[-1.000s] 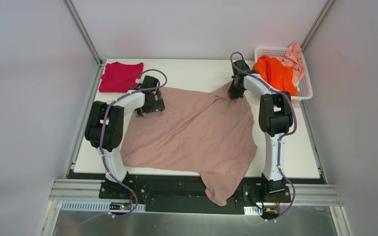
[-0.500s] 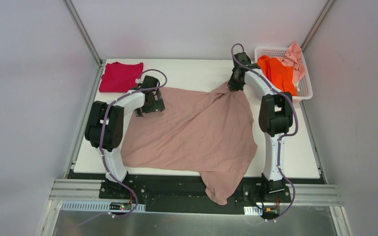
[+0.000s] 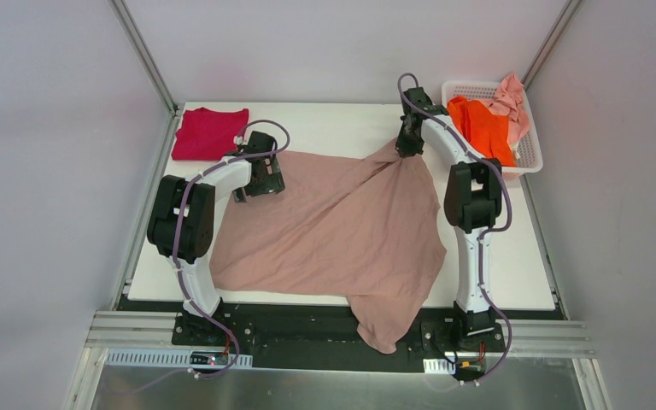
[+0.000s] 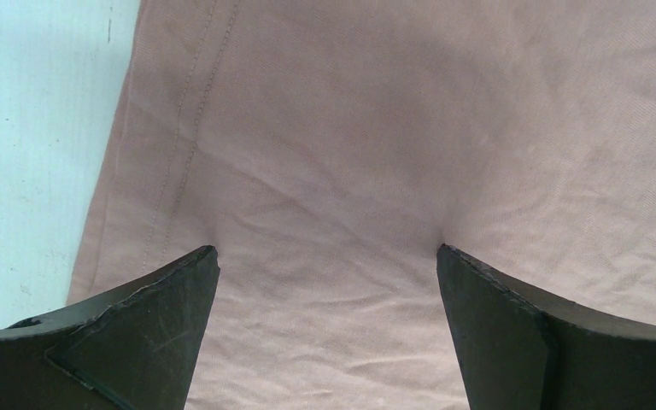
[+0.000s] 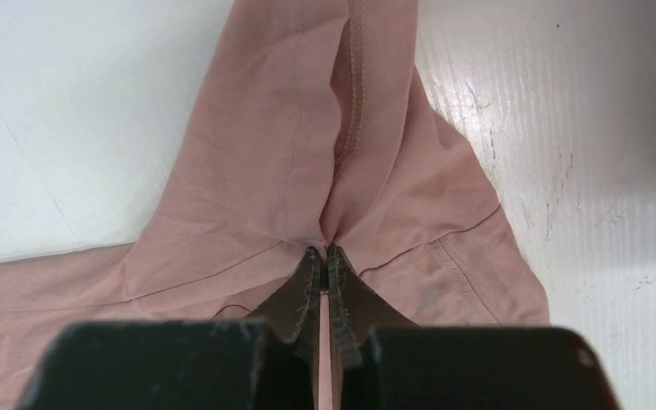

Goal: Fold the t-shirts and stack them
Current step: Flatten out the tshirt

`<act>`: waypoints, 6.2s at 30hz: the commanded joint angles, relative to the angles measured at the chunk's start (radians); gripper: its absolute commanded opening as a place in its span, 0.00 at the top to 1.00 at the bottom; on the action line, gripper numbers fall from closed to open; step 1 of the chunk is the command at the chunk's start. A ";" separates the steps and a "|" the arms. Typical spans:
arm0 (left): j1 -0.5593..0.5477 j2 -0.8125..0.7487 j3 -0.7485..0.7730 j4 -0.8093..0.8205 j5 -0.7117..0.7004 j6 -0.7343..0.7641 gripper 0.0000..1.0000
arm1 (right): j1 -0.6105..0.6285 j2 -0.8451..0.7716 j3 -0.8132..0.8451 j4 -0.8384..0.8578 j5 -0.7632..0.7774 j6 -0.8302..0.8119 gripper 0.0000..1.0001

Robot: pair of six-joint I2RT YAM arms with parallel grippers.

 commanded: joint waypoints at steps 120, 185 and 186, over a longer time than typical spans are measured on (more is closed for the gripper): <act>-0.031 -0.150 -0.103 0.080 0.231 -0.008 0.01 | 0.063 -0.268 -0.542 0.462 0.098 0.516 0.01; -0.027 -0.167 -0.139 0.075 0.119 0.036 0.01 | 0.081 0.184 0.116 0.514 -0.036 0.248 0.01; -0.027 -0.166 -0.139 0.075 0.120 0.037 0.01 | 0.083 0.208 0.136 0.520 -0.034 0.258 0.01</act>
